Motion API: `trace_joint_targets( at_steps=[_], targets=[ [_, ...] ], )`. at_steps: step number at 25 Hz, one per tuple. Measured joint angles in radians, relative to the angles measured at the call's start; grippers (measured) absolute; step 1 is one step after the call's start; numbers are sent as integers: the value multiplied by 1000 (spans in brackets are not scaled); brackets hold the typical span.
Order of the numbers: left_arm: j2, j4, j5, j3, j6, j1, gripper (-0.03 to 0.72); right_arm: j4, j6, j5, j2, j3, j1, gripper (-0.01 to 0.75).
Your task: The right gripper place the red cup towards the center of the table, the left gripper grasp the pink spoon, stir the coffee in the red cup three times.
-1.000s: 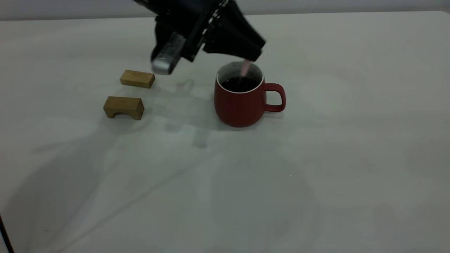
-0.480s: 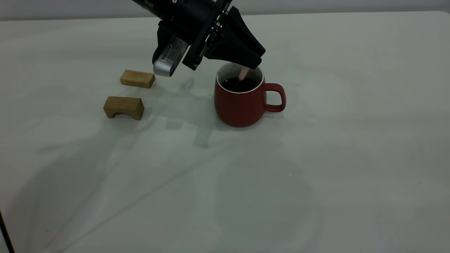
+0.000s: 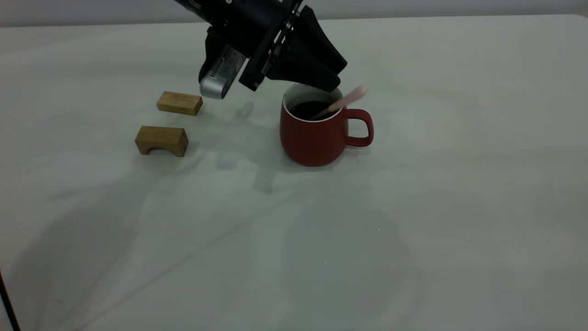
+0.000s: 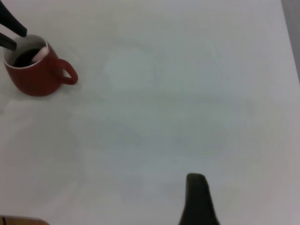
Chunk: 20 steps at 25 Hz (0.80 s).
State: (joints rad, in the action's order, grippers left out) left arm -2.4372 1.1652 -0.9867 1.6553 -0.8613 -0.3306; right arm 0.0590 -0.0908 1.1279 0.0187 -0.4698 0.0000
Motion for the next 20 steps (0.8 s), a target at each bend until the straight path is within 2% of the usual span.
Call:
trace_joint_targets(
  at_steps=[2, 4, 12, 17, 20],
  targets=[
    [45, -25, -13, 0, -5, 0, 342, 0, 0, 0, 0, 0, 0, 586],
    [109, -111, -23, 10, -10, 0, 342, 0, 0, 0, 0, 0, 0, 586],
    [448, -693, -67, 18, 4, 0, 342, 0, 0, 0, 0, 0, 0, 586],
    [658, -1052, -181, 18, 227, 0, 342, 0, 0, 0, 0, 0, 0, 586],
    [754, -1216, -181, 14, 362, 0, 342, 0, 0, 0, 0, 0, 0, 586]
  ],
)
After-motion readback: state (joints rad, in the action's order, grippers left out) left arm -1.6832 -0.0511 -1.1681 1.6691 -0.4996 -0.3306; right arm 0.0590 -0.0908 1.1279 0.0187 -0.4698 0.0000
